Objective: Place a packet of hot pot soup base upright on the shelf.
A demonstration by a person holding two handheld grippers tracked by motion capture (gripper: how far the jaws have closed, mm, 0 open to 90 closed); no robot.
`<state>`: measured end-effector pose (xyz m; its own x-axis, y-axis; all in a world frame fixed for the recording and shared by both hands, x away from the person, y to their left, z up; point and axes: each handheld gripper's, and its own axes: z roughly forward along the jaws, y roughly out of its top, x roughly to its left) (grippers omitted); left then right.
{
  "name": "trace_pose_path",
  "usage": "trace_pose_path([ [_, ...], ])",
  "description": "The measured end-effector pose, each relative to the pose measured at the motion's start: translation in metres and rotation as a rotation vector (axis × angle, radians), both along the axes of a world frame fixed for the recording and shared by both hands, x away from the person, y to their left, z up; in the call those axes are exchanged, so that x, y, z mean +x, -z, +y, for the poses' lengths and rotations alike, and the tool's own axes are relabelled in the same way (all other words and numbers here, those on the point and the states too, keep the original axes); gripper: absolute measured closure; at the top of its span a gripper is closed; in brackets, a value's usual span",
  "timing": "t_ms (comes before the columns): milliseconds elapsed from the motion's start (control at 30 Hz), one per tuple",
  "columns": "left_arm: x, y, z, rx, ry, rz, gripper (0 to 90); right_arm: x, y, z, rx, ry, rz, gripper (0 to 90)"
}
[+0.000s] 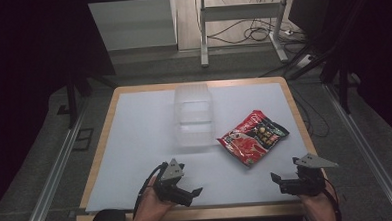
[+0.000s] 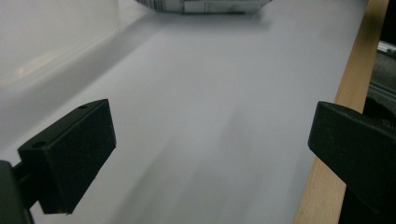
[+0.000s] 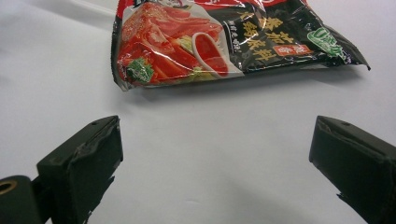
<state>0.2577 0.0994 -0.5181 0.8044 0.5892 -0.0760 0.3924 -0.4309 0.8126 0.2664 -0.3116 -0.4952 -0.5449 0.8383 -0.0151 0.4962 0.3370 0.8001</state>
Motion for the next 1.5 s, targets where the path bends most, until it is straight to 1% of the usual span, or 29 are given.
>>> trace_pose_path([
  [133,0.004,-0.003,-0.004,0.003,0.005,-0.011,3.2,0.000,0.000,0.000,-0.004,0.000,-0.005,3.2],
  [233,0.008,-0.006,-0.008,-0.006,0.010,-0.019,9.5,0.000,0.000,0.000,-0.007,-0.002,-0.008,3.2],
  [267,0.010,-0.007,-0.008,-0.014,0.019,-0.015,11.8,0.000,0.000,0.000,-0.006,-0.002,-0.008,3.2],
  [300,0.012,-0.008,-0.009,-0.018,0.023,-0.013,11.8,0.000,0.000,0.000,-0.006,-0.002,-0.008,3.2],
  [333,0.016,-0.008,-0.011,-0.025,0.033,-0.002,14.4,0.000,0.000,0.001,-0.008,-0.001,-0.007,3.2],
  [367,0.016,-0.008,-0.011,-0.025,0.033,-0.002,16.4,0.000,0.000,0.001,-0.008,-0.001,-0.007,3.2],
  [400,0.017,-0.009,-0.012,-0.029,0.038,0.002,16.4,0.000,0.000,0.001,-0.008,-0.002,-0.008,3.2],
  [467,0.020,-0.010,-0.015,-0.039,0.052,0.006,22.7,0.000,0.000,0.002,-0.012,-0.004,-0.005,3.3],
  [500,0.020,-0.011,-0.017,-0.039,0.059,0.003,22.7,0.000,0.000,0.002,-0.012,-0.004,-0.005,3.3],
  [533,0.021,-0.013,-0.018,-0.041,0.064,-0.001,24.4,0.000,0.000,0.002,-0.015,-0.005,-0.005,3.3],
  [567,0.021,-0.014,-0.020,-0.042,0.071,-0.005,28.7,0.000,0.000,0.002,-0.017,-0.007,-0.009,3.3],
  [600,0.022,-0.016,-0.023,-0.041,0.076,-0.021,30.1,0.000,0.000,0.003,-0.019,-0.007,-0.011,3.3],
  [700,0.024,-0.017,-0.028,-0.046,0.084,-0.032,33.7,0.000,0.000,0.003,-0.023,-0.008,-0.013,3.3],
  [900,0.032,-0.018,-0.037,-0.064,0.104,-0.026,40.3,0.000,0.000,0.004,-0.026,-0.013,-0.013,3.3],
  [933,0.033,-0.019,-0.039,-0.068,0.109,-0.020,42.0,0.000,0.000,0.004,-0.028,-0.013,-0.014,3.3],
  [967,0.036,-0.020,-0.041,-0.075,0.116,-0.013,46.0,0.000,0.000,0.004,-0.025,-0.013,-0.017,3.3],
  [1000,0.037,-0.020,-0.042,-0.083,0.120,-0.005,46.0,0.000,0.000,0.004,-0.025,-0.013,-0.017,3.3],
  [1033,0.040,-0.020,-0.045,-0.089,0.126,0.004,49.0,0.000,-0.001,0.004,-0.025,-0.012,-0.018,3.3],
  [1067,0.041,-0.021,-0.047,-0.089,0.129,0.003,49.0,0.000,-0.001,0.004,-0.025,-0.012,-0.018,3.3],
  [1100,0.045,-0.021,-0.051,-0.086,0.139,0.003,53.8,0.000,-0.001,0.003,-0.023,-0.013,-0.017,3.4],
  [1167,0.047,-0.021,-0.053,-0.086,0.141,0.002,57.7,0.000,-0.001,0.003,-0.022,-0.013,-0.017,3.3],
  [1200,0.049,-0.021,-0.055,-0.089,0.148,0.001,57.7,0.000,-0.001,0.003,-0.022,-0.013,-0.016,3.3],
  [1267,0.054,-0.021,-0.061,-0.089,0.158,0.000,65.8,0.000,-0.001,0.003,-0.020,-0.015,-0.014,3.3],
  [1300,0.054,-0.021,-0.061,-0.089,0.158,0.000,68.5,0.000,-0.001,0.003,-0.020,-0.015,-0.014,3.3],
  [1333,0.056,-0.021,-0.065,-0.086,0.158,-0.003,68.5,0.000,-0.001,0.004,-0.020,-0.016,-0.014,3.3],
  [1400,0.059,-0.021,-0.070,-0.082,0.155,-0.008,74.9,0.000,0.000,0.004,-0.020,-0.018,-0.013,3.3],
  [1433,0.063,-0.021,-0.075,-0.081,0.152,-0.013,80.2,0.000,0.000,0.004,-0.021,-0.018,-0.013,3.3],
  [1467,0.063,-0.021,-0.075,-0.081,0.152,-0.013,82.7,0.000,0.000,0.004,-0.019,-0.018,-0.013,3.3],
  [1500,0.065,-0.021,-0.077,-0.082,0.150,-0.017,82.7,0.000,0.000,0.004,-0.019,-0.018,-0.013,3.3],
])
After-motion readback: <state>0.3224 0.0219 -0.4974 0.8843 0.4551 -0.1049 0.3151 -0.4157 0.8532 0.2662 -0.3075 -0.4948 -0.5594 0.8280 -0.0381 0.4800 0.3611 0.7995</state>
